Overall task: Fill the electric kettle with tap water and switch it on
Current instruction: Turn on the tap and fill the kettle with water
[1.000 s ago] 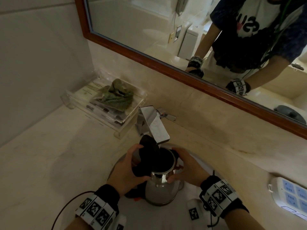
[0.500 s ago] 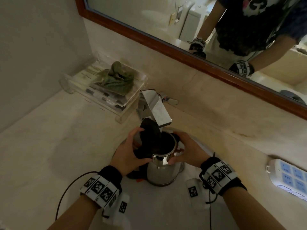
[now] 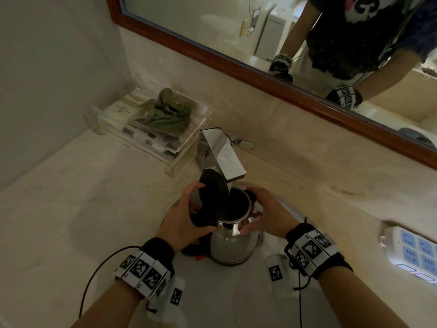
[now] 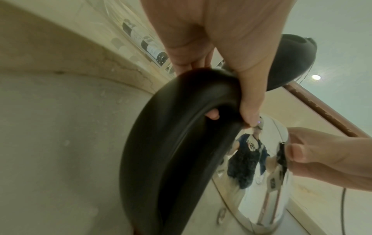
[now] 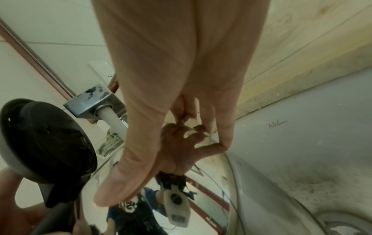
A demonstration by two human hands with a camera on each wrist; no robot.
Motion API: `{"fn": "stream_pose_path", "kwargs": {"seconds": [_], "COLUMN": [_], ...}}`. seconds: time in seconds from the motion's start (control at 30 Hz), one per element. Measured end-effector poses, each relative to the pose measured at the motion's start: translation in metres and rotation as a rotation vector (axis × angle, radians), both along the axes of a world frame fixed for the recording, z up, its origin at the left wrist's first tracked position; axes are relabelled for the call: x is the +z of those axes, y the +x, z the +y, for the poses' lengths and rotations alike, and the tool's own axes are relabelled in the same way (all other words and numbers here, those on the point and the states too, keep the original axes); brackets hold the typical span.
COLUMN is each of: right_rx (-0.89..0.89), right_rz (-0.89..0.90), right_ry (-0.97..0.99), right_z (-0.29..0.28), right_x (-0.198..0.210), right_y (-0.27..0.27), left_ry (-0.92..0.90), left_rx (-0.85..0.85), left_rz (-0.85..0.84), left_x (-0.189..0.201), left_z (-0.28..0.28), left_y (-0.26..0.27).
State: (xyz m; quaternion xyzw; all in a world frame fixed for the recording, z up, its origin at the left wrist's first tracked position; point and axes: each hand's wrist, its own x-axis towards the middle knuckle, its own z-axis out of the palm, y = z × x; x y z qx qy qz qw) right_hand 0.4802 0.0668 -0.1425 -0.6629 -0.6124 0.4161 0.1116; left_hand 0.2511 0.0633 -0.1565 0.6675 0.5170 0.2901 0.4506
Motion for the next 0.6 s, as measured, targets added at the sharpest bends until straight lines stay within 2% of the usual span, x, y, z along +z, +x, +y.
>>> {"fn": "stream_pose_path", "kwargs": {"seconds": [0.6], "right_rx": [0.006], "right_rz": [0.007], "right_ry": [-0.006], "right_z": [0.0015], "right_x": [0.0014], "right_y": [-0.0006], "left_ry": [0.013], "left_rx": [0.010], "left_rz": [0.024], "left_x": [-0.0056], "left_z": [0.0016], "left_y": [0.0002]}}
